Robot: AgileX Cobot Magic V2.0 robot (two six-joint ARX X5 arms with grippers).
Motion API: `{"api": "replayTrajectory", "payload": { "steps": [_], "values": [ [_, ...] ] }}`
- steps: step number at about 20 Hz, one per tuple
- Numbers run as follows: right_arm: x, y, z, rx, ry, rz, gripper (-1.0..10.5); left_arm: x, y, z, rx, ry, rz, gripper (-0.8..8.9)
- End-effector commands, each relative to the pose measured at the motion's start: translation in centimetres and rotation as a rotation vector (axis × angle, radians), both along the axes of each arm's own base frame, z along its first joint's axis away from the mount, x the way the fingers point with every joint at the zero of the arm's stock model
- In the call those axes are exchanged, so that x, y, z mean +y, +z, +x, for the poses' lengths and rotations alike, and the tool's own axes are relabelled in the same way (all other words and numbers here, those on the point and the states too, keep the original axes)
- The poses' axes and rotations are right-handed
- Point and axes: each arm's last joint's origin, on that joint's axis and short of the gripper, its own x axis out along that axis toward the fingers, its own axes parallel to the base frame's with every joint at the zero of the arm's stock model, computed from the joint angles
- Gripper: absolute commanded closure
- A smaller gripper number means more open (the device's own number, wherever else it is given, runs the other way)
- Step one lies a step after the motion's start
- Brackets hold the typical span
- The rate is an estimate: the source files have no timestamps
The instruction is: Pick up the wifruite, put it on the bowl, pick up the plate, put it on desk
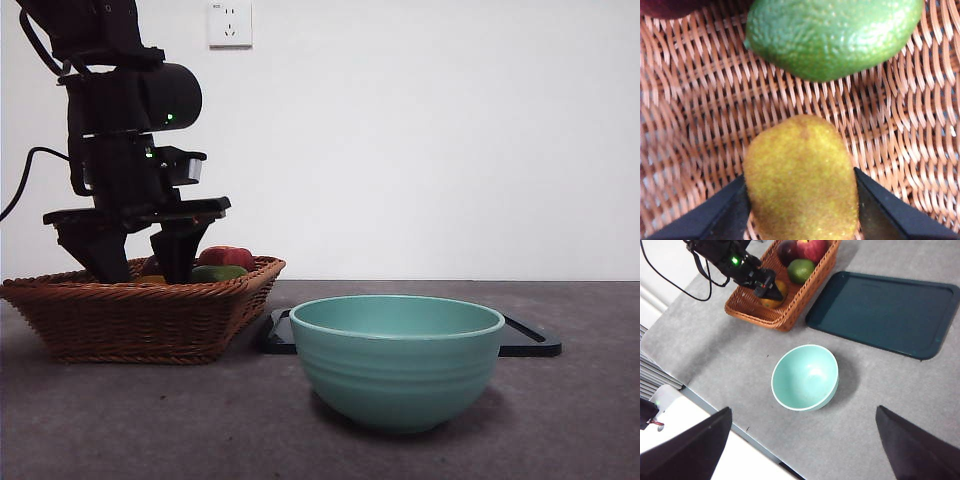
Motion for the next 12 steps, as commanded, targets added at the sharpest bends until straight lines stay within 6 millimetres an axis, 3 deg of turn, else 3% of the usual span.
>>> {"api": "replayTrajectory", "payload": {
  "steps": [1, 3, 5, 7, 9, 12],
  "values": [
    [0.0, 0.4, 0.1, -0.022, 0.007, -0.001, 4.8, -0.6, 3.1, -0.8, -0.074, -0.039, -0.069, 5.78],
    [0.0, 0.5, 0.1, -0.030, 0.007, 0.001, 4.8, -1.2, 7.0, -3.1, -0.163, -0.093, -0.142, 5.78],
    [0.0, 0.5, 0.1, -0.037, 0.007, 0.002, 4.8, -2.2, 10.9, -6.7, -0.209, -0.203, -0.245, 5.78],
    [0.0, 0.5, 0.2, -0.038, -0.006, -0.008, 4.8, -3.7, 13.3, -10.3, -0.225, -0.336, -0.315, 5.78],
    [0.0, 0.5, 0.2, -0.040, -0.017, -0.016, 4.8, -6.0, 13.5, -12.4, -0.217, -0.447, -0.326, 5.78],
    [0.0, 0.5, 0.2, -0.039, -0.017, -0.016, 4.8, -10.1, 11.4, -14.1, -0.133, -0.577, -0.301, 5.78]
  ]
}}
